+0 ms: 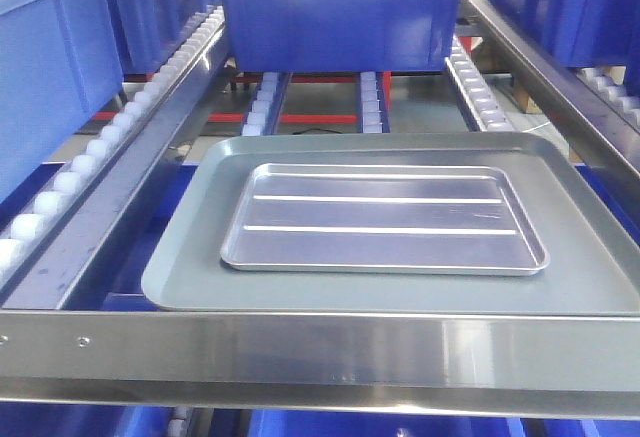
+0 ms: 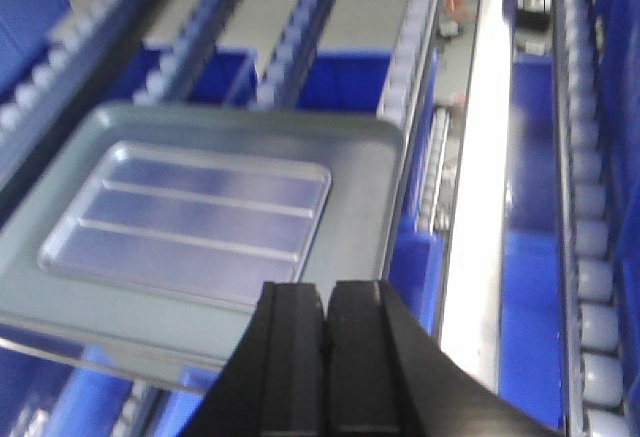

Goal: Grab silver tray and stack on right shelf

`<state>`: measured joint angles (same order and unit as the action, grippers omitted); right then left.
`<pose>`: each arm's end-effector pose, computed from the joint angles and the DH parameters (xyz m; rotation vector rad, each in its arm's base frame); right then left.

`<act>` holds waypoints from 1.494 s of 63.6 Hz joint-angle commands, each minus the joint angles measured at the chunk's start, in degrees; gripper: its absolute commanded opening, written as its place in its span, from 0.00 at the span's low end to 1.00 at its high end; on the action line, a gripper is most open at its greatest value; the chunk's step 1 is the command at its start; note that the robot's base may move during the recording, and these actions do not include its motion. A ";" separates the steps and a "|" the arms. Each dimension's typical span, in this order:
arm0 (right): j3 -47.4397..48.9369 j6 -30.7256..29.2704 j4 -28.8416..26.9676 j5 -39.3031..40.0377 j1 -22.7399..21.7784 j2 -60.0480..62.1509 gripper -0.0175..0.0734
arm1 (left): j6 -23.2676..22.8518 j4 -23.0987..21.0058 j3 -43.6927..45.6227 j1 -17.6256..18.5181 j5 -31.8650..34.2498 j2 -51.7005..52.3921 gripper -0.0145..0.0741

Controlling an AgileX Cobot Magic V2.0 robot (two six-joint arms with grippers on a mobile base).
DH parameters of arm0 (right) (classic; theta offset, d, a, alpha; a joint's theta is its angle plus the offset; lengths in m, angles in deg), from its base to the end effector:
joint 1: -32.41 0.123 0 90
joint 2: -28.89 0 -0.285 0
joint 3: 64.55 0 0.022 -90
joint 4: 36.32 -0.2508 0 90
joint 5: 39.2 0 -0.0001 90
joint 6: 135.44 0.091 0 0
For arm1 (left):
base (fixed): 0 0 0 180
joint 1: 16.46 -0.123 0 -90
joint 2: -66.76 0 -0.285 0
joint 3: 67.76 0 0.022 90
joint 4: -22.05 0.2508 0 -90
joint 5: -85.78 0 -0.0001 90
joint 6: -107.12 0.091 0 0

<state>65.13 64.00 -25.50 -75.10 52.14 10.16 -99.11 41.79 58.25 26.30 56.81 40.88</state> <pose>0.0448 0.0054 0.3021 -0.0669 1.8290 0.2737 0.0632 -0.0381 0.2862 0.4433 1.8440 -0.4645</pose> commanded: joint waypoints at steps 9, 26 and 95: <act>1.47 -0.68 1.40 0.33 -0.23 6.53 0.25 | 0.57 0.71 1.61 0.51 2.26 9.86 0.06; 1.47 -0.63 1.40 0.09 -0.23 6.53 0.25 | 0.57 0.60 1.61 0.51 2.15 11.03 0.06; 1.47 -0.63 1.40 0.07 -0.23 6.53 0.25 | 29.50 -26.51 -14.52 -32.45 15.60 19.54 0.06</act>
<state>65.13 64.00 -25.48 -79.75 52.14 17.59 -70.07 16.51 45.20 -2.61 62.91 59.67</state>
